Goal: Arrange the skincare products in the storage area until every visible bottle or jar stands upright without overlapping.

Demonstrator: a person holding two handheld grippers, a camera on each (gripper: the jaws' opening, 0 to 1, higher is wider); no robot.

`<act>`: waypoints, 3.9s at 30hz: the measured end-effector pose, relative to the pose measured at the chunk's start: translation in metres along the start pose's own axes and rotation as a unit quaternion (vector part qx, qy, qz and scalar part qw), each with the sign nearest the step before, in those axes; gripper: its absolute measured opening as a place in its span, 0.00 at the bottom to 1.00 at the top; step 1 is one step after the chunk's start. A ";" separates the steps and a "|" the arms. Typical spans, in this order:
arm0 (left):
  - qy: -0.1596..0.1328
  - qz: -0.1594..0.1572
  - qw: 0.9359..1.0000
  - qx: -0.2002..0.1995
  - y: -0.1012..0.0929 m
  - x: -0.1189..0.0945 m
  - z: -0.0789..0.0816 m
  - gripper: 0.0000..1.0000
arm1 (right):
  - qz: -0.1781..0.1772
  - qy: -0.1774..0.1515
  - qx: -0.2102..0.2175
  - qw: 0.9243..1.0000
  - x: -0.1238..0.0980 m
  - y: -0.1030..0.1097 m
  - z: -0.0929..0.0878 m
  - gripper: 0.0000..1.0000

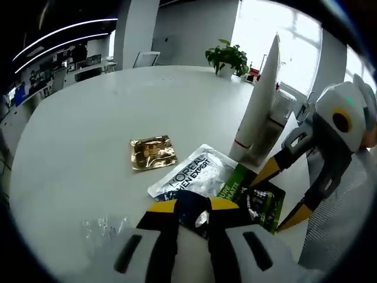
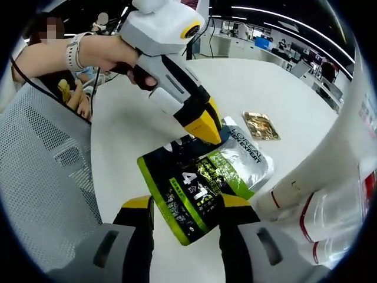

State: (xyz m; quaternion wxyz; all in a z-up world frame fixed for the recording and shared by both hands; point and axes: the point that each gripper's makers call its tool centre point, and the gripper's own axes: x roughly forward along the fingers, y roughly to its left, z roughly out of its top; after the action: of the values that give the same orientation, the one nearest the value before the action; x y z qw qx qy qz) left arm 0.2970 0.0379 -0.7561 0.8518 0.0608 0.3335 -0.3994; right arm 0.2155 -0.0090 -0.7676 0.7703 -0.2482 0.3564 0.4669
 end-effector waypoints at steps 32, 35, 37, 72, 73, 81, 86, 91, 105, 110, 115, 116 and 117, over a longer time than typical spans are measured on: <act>-0.005 0.005 1.000 -0.015 0.008 0.013 0.013 0.14 | -0.023 0.000 0.021 1.000 -0.003 -0.015 -0.003 0.35; -0.005 0.004 1.000 -0.016 0.008 0.013 0.014 0.14 | -0.022 0.000 0.022 1.000 -0.003 -0.015 -0.003 0.35; -0.004 0.003 1.000 -0.016 0.007 0.013 0.014 0.15 | -0.023 0.001 0.022 1.000 -0.003 -0.015 -0.003 0.35; -0.019 0.005 1.000 0.002 -0.015 -0.018 0.025 0.20 | -0.021 -0.014 0.020 0.999 -0.010 -0.015 0.006 0.33; -0.020 0.004 1.000 0.003 -0.016 -0.020 0.026 0.20 | -0.023 -0.018 0.019 0.999 -0.013 -0.015 0.008 0.33; -0.025 0.010 0.999 0.026 -0.023 -0.036 0.033 0.22 | -0.032 -0.041 0.014 0.999 -0.027 -0.017 0.024 0.33; -0.037 0.011 0.999 0.031 -0.029 -0.047 0.041 0.24 | -0.037 -0.053 0.008 0.998 -0.038 -0.015 0.030 0.34; -0.045 0.013 0.998 0.037 -0.037 -0.059 0.046 0.27 | -0.042 -0.068 0.005 0.997 -0.049 -0.011 0.036 0.34; -0.063 0.033 0.997 0.041 -0.045 -0.096 0.051 0.38 | -0.066 -0.108 0.007 0.992 -0.089 -0.006 0.054 0.40; -0.076 0.043 0.995 0.051 -0.048 -0.109 0.057 0.41 | -0.079 -0.119 0.008 0.990 -0.102 -0.008 0.059 0.43; -0.082 0.048 0.994 0.057 -0.050 -0.120 0.060 0.44 | -0.100 -0.131 0.017 0.986 -0.116 -0.015 0.060 0.47; -0.082 0.049 0.994 0.057 -0.050 -0.122 0.059 0.44 | -0.102 -0.130 0.018 0.986 -0.117 -0.016 0.059 0.48; -0.083 0.050 0.994 0.056 -0.048 -0.123 0.059 0.44 | -0.105 -0.129 0.021 0.986 -0.120 -0.017 0.057 0.49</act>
State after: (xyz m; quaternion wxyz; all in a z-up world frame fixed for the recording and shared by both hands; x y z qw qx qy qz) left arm 0.2361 0.0624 -0.6267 0.8909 0.0915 0.2353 -0.3777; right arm 0.2119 -0.0408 -0.6372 0.8596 -0.2063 0.2357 0.4038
